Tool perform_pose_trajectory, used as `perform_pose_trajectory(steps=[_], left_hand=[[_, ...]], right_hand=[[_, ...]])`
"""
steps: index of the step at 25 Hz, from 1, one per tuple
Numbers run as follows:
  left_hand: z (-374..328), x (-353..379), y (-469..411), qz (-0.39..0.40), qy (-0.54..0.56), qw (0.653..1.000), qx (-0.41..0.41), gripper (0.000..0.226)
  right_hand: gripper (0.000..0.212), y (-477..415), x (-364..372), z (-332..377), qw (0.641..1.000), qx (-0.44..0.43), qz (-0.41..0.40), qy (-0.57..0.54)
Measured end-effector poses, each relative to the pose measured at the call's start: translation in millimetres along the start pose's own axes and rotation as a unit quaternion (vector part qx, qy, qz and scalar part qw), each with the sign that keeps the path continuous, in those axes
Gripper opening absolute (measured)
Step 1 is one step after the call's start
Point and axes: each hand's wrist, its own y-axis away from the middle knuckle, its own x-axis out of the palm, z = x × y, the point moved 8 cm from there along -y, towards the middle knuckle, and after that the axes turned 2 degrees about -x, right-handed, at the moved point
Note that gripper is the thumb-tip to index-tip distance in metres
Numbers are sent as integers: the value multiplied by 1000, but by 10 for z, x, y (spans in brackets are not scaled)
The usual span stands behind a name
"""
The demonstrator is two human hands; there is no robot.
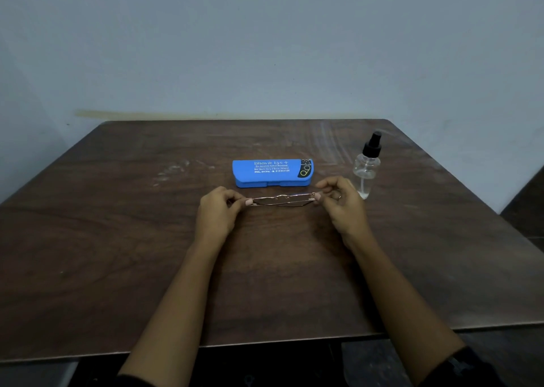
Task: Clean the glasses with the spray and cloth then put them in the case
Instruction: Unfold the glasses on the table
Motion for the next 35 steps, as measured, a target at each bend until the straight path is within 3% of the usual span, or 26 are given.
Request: perform_pose_trajectory(steps=[8,13,18,21,24,26,30,35], left_hand=[[86,-6,-14,7,130,989,-76,22],[154,-1,-10,4,195,975,-109,26],[162,4,-14,11,204,972,-116,27],[113,-11,-2,7,156,984,-89,26],[-32,-71,5,-16,104,994,-10,23],[-84,-50,23,-1,126,992,10,23],[-120,-22,58,28,224,974,-4,17],[-269,-12,87,64,190,978,58,11]], right_hand=[[22,5,-22,38,998,-1,-11,-65],[20,28,61,110,998,-37,38,19],[21,57,89,164,997,-44,52,31],[14,60,68,214,991,-71,35,104],[11,66,48,274,977,-106,15,185],[11,68,26,296,971,-118,-1,210],[13,72,-9,275,970,-114,-24,215],[13,40,-82,138,981,-48,-52,181]])
